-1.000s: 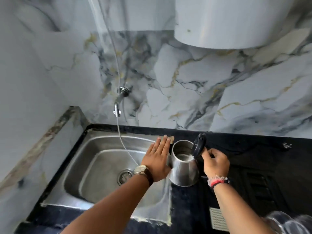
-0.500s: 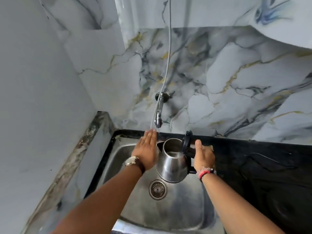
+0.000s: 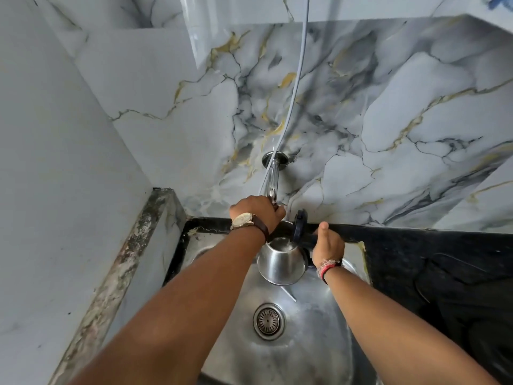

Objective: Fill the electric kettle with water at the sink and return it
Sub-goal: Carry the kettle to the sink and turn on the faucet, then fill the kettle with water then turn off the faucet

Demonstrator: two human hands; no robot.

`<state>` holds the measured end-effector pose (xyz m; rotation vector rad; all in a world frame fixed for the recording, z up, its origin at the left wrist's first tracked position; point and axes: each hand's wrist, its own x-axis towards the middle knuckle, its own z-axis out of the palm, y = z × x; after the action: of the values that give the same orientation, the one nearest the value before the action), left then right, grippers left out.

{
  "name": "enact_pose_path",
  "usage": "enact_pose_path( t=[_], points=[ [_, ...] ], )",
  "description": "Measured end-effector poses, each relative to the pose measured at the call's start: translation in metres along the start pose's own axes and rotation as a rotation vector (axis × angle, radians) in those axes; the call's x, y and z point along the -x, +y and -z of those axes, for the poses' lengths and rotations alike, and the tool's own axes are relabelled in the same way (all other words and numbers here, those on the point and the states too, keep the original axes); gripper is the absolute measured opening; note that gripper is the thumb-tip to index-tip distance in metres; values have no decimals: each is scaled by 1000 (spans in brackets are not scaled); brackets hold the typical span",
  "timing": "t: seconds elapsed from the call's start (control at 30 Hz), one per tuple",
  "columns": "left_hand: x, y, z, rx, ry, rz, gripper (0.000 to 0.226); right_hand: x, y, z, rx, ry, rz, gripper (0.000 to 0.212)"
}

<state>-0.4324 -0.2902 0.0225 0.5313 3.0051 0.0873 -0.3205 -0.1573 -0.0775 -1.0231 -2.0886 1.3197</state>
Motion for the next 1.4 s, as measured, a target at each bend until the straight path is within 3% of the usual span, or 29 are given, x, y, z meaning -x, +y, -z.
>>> enact_pose_path(
  t=[0.13,0.27,0.33,0.4,0.53,0.7,1.4],
  points=[
    [-8,-5,-11,104,-66,-96,40,-5,-1,-5,-14,-1,-4,100],
    [-20,-35,-6,340,-334,-322,40,-7,3,-6,-23,-9,4,101],
    [-25,-45,0,388,-391,-402,38,-6,2,-8,-20,-8,2,101],
    [-23,-51,-3,336,-312,-450,45,-4,2,-9,-16,-2,-5,95],
    [8,-65,-40,378,-56,-434,44,-6,5,-4,58,-61,27,58],
    [33,-63,-87,101,-241,-326,97,-11,13,-1,94,-88,29,55],
    [41,-50,-104,-8,-127,-285,103,-11,14,-1,47,-67,39,53]
  ],
)
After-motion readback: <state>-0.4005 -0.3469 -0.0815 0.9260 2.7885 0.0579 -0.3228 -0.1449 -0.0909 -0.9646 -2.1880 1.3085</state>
